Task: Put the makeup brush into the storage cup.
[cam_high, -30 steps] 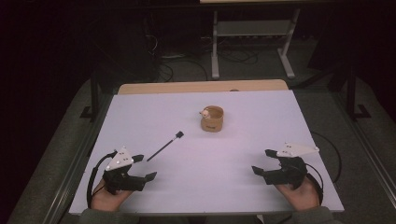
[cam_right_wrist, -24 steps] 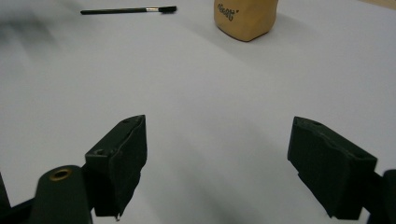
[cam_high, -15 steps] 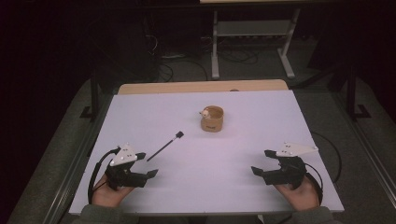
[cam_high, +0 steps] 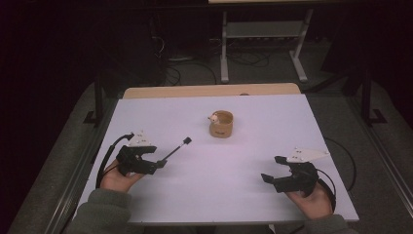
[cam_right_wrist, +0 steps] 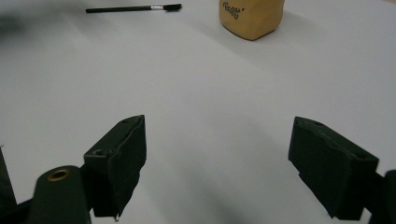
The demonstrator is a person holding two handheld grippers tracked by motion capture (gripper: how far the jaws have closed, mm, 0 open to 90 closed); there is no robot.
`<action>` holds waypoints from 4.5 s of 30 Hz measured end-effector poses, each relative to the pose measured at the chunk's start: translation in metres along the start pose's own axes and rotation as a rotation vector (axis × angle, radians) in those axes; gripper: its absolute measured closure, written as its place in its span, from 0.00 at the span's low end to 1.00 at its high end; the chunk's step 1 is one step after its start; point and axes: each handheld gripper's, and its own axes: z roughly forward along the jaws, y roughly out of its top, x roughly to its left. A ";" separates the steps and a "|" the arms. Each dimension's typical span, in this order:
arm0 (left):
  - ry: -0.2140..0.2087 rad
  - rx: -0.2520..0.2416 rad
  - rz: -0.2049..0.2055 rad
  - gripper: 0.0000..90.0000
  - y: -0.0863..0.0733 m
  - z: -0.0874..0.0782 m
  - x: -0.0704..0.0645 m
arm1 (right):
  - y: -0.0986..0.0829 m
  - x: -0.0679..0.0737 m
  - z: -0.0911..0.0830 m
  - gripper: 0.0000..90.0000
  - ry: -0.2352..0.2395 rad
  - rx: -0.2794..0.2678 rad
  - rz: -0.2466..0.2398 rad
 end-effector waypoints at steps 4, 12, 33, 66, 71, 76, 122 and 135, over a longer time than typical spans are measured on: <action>-0.007 0.034 0.020 0.43 0.009 0.007 0.004 | -0.001 -0.002 0.000 0.20 0.005 0.000 0.001; -0.027 0.120 -0.013 0.47 0.021 0.025 0.014 | 0.000 -0.002 0.001 0.21 0.007 0.004 0.001; -0.055 0.257 -0.024 0.60 0.042 0.069 0.034 | -0.001 -0.004 0.004 0.21 0.021 0.009 0.005; 0.019 0.478 -0.067 0.95 0.065 0.112 0.031 | 0.003 -0.002 0.019 0.21 0.041 0.036 -0.027; 0.017 0.475 -0.055 0.95 0.065 0.112 0.030 | 0.003 -0.002 0.019 0.21 0.040 0.037 -0.026; 0.015 0.468 -0.055 0.95 0.065 0.111 0.030 | 0.002 -0.001 0.020 0.21 0.043 0.042 -0.027; -0.279 -0.189 -0.020 0.95 0.056 0.003 -0.052 | 0.057 0.063 0.068 0.35 0.336 -0.025 -0.107; -0.303 -0.306 -0.024 0.95 0.065 0.019 -0.084 | 0.065 0.085 0.105 0.59 0.473 -0.049 -0.040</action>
